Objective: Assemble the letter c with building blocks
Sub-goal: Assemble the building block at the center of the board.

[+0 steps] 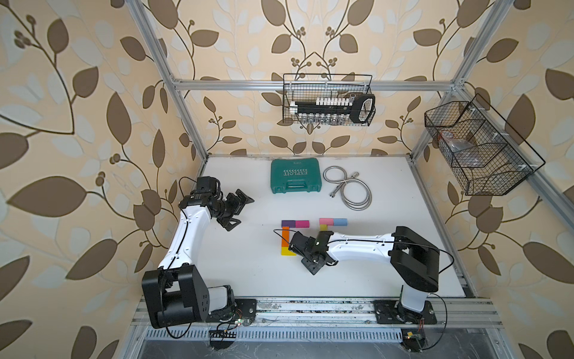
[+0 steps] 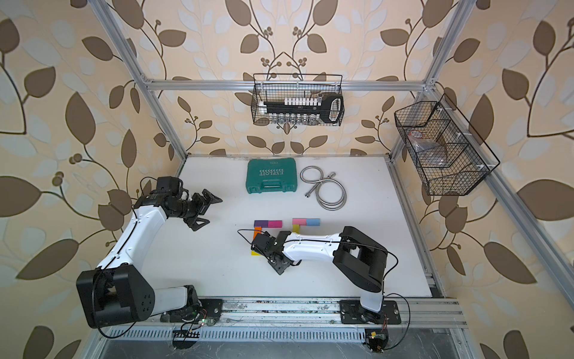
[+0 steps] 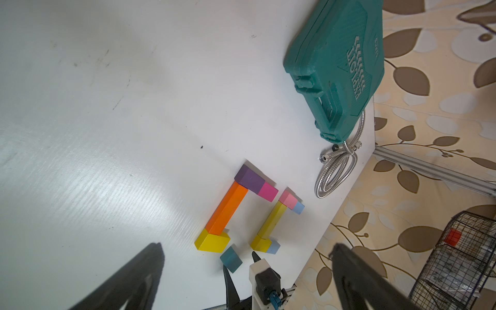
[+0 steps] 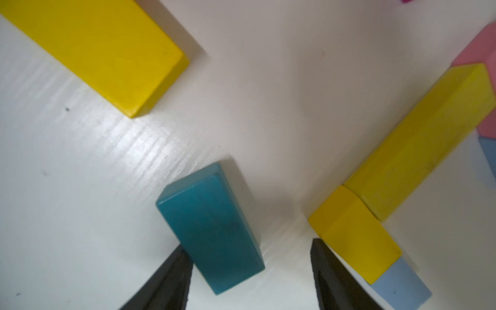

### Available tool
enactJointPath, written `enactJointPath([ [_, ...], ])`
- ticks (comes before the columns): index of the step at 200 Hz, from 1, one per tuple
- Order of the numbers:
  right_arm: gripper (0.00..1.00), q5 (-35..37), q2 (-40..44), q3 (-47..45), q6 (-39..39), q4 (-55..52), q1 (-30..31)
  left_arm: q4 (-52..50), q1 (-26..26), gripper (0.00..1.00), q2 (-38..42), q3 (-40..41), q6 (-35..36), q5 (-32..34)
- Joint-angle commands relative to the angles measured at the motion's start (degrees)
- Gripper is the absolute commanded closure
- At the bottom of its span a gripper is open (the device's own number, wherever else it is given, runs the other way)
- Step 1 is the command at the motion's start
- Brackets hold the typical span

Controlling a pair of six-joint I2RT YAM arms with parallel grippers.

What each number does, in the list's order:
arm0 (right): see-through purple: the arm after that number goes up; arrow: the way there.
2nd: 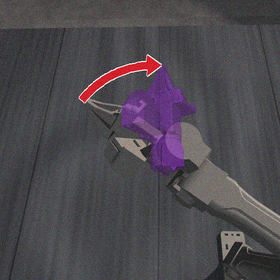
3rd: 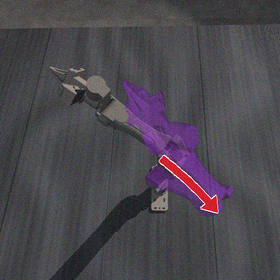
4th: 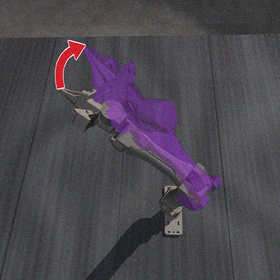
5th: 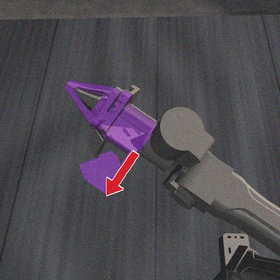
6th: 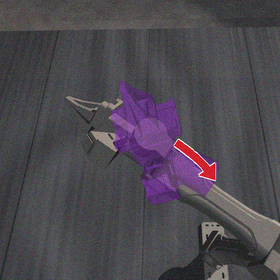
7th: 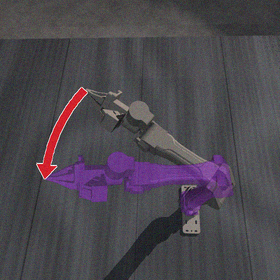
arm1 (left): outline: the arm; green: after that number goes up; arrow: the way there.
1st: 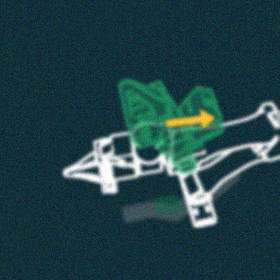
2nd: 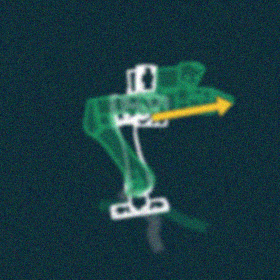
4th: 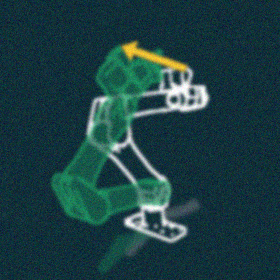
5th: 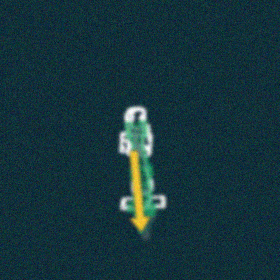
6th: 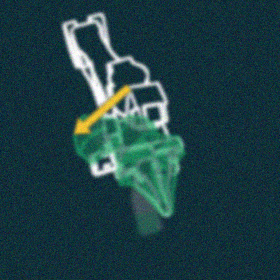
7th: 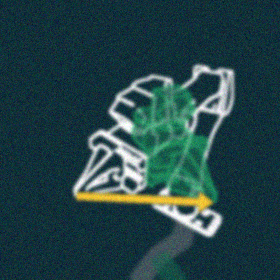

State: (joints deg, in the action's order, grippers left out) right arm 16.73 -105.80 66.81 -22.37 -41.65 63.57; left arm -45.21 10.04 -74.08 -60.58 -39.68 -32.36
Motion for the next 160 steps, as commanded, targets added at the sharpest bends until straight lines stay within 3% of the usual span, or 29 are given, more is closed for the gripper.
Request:
enactJointPath([
  [1,0.32,1.1,-2.0,1.5,0.9,-0.4,-0.8,-0.1,-0.5,0.01,0.3,-0.9,-0.4,0.8],
  [37,0.33,1.0,-2.0,3.2,1.2,-1.2,-1.0,0.0,-0.5,0.01,0.1,-0.9,-0.4,0.7],
  [78,0.31,-2.0,4.7,1.3,-1.6,-1.8,-0.3,0.1,-0.6,0.01,0.1,-0.7,-0.3,0.7],
  [160,0.24,-18.9,10.6,-8.4,-15.4,8.1,0.2,0.1,-0.6,0.01,0.7,-0.2,-0.3,0.5],
])
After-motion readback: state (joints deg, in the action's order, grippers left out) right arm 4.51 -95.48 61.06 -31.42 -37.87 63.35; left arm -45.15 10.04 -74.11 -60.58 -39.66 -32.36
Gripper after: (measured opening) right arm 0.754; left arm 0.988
